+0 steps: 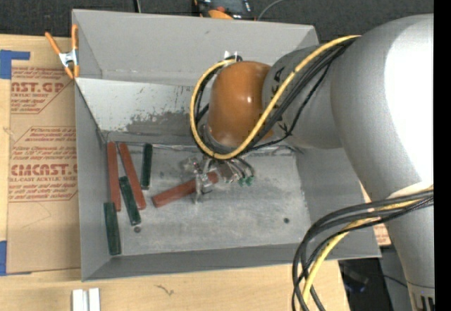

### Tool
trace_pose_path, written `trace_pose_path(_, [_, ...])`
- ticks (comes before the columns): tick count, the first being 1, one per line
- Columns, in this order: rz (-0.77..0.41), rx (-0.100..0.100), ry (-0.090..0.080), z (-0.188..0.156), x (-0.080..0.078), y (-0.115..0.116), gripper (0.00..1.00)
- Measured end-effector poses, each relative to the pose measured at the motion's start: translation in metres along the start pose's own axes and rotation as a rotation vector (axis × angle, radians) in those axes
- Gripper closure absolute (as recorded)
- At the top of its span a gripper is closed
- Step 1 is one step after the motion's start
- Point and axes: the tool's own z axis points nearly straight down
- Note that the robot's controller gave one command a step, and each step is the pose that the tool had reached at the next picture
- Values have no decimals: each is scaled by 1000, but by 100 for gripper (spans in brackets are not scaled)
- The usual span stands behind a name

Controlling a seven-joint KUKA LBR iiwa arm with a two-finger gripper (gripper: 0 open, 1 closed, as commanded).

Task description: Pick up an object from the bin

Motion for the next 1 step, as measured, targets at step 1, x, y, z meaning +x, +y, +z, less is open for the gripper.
trace_pose_path(1, [-35,3,-9,-221,-7,-4,100])
